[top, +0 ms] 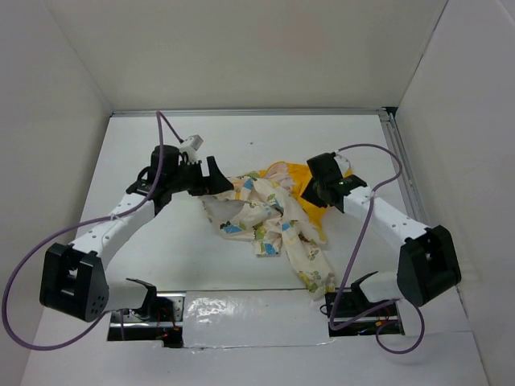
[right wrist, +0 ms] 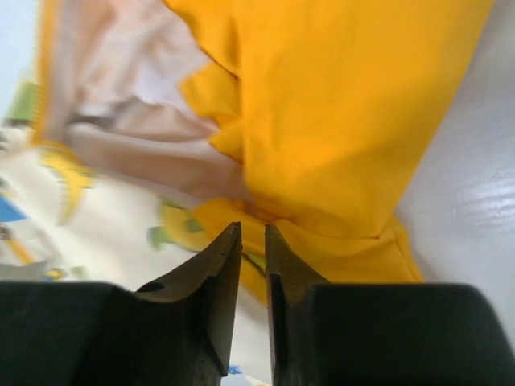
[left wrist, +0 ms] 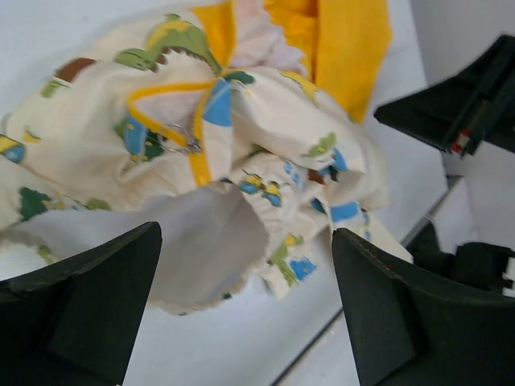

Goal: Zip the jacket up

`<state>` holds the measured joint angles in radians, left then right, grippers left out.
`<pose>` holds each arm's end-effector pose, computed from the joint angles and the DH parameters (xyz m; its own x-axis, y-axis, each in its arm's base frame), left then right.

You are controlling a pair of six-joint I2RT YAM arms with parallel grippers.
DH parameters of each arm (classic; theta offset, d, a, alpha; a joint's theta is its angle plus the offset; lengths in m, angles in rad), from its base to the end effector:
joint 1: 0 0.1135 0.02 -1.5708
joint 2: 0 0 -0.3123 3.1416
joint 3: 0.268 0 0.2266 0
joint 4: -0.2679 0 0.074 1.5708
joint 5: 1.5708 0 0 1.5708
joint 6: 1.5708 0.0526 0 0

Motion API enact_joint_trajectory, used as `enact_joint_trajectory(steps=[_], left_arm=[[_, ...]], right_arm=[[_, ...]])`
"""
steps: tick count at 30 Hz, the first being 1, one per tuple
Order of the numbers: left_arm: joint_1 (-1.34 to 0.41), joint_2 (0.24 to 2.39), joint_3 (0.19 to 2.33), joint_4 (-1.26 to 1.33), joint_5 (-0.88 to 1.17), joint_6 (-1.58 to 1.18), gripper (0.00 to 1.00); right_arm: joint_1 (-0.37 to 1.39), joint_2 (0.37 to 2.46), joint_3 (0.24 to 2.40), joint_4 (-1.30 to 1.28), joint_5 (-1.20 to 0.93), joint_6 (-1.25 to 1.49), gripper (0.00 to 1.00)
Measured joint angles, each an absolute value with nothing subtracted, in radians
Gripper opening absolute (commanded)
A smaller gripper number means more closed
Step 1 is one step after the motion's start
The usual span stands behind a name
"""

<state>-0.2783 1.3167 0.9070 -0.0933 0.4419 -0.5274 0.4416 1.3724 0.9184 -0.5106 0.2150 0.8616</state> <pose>0.2557 -0.0964 0.3252 -0.7068 -0.2712 -0.6534 0.2927 0.7287 -0.6191 0.2332 0.0978 0.2747 -0.7173 0.4810 -0.5041 0.3635 0.8756 0.3183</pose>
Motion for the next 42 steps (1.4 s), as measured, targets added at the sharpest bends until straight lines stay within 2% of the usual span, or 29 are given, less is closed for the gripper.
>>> enact_joint_trajectory(steps=[1, 4, 7, 15, 17, 27, 31, 32, 34, 35, 38, 42], left_arm=[[-0.278, 1.299, 0.902, -0.099, 0.462, -0.545, 0.99], [-0.283, 1.274, 0.87, -0.08, 0.535, -0.612, 0.96], [-0.3, 1.286, 0.812, -0.041, 0.587, -0.666, 0.91], [-0.339, 1.391, 0.726, 0.096, 0.602, -0.833, 0.88], [-0.363, 1.42, 0.727, 0.142, 0.569, -0.87, 0.86], [-0.395, 1.593, 0.791, 0.22, 0.413, -0.957, 0.8], [-0.404, 1.609, 0.781, 0.269, 0.371, -0.979, 0.72], [-0.405, 1.611, 0.778, 0.286, 0.365, -0.981, 0.63], [-0.405, 1.619, 0.776, 0.316, 0.353, -0.989, 0.57], [-0.405, 1.623, 0.776, 0.333, 0.347, -0.991, 0.51], [-0.405, 1.635, 0.776, 0.368, 0.328, -0.994, 0.46], [-0.405, 1.636, 0.776, 0.379, 0.291, -0.994, 0.47]], right_arm=[[0.443, 1.361, 0.933, -0.51, 0.225, 0.86, 0.45], [0.448, 1.339, 0.951, -0.509, 0.235, 0.862, 0.54], [0.451, 1.339, 0.951, -0.517, 0.232, 0.863, 0.58], [0.454, 1.337, 0.951, -0.524, 0.229, 0.87, 0.63], [0.455, 1.334, 0.951, -0.524, 0.229, 0.874, 0.69], [0.456, 1.286, 0.951, -0.525, 0.238, 0.875, 0.7], [0.456, 1.254, 0.951, -0.525, 0.24, 0.874, 0.7], [0.456, 1.249, 0.951, -0.525, 0.24, 0.874, 0.7], [0.456, 1.24, 0.951, -0.525, 0.241, 0.874, 0.7], [0.456, 1.236, 0.951, -0.526, 0.241, 0.874, 0.7], [0.456, 1.231, 0.951, -0.527, 0.246, 0.874, 0.7], [0.456, 1.23, 0.948, -0.529, 0.248, 0.873, 0.7]])
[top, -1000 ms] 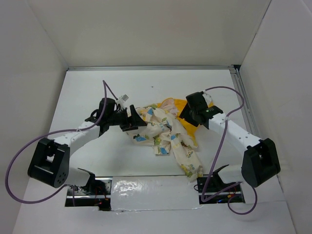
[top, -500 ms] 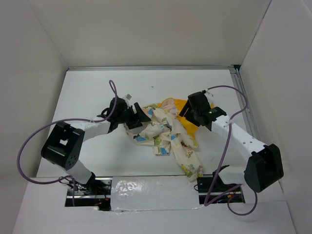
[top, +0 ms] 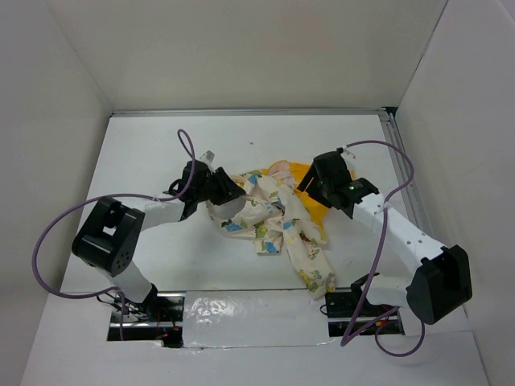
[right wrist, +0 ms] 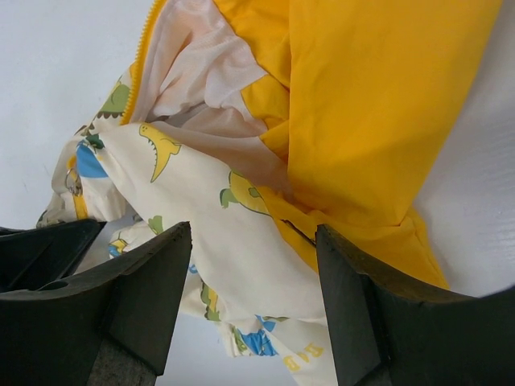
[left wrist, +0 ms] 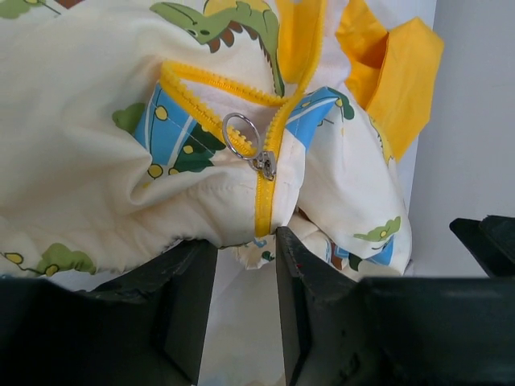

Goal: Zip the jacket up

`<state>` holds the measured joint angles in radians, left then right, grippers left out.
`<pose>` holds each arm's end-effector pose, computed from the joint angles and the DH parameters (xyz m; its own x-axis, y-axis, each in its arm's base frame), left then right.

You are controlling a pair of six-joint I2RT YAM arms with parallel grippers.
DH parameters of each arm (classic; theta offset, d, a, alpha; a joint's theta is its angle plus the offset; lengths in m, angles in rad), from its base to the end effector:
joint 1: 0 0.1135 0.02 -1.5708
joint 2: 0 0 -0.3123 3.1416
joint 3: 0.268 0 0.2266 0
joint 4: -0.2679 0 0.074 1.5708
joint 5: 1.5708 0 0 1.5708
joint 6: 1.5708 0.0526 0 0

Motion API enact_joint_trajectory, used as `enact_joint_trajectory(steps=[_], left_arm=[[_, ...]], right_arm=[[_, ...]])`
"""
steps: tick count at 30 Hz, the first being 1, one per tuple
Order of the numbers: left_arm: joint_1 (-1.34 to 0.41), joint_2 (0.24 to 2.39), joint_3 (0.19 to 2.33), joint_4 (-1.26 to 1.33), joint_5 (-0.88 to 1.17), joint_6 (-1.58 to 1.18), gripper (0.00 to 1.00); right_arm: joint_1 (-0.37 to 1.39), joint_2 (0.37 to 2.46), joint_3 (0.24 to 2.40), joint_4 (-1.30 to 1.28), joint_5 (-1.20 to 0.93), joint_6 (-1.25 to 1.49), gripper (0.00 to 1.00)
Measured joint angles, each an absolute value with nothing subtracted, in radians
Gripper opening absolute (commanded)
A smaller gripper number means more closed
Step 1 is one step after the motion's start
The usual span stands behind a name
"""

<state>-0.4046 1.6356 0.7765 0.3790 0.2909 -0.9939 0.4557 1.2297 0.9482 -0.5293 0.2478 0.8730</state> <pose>0.3054 -0.1472 0.2414 -0.7436 -0.5550 -0.3728 -0.0225 0.5781 -0.8157 0.2106 0.0889 0.3142 -0.6288 0.5191 -0.5789 0.3221 0.8515 0.4137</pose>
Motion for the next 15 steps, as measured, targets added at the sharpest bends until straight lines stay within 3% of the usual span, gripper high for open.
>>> enact_joint_trajectory(steps=[12, 15], left_arm=[[-0.408, 1.676, 0.796, 0.443, 0.213, -1.097, 0.45], [-0.416, 1.68, 0.796, 0.465, 0.181, -1.141, 0.25]], right_arm=[[0.456, 1.222, 0.941, -0.529, 0.237, 0.873, 0.7], [0.456, 1.229, 0.94, -0.527, 0.223, 0.874, 0.69]])
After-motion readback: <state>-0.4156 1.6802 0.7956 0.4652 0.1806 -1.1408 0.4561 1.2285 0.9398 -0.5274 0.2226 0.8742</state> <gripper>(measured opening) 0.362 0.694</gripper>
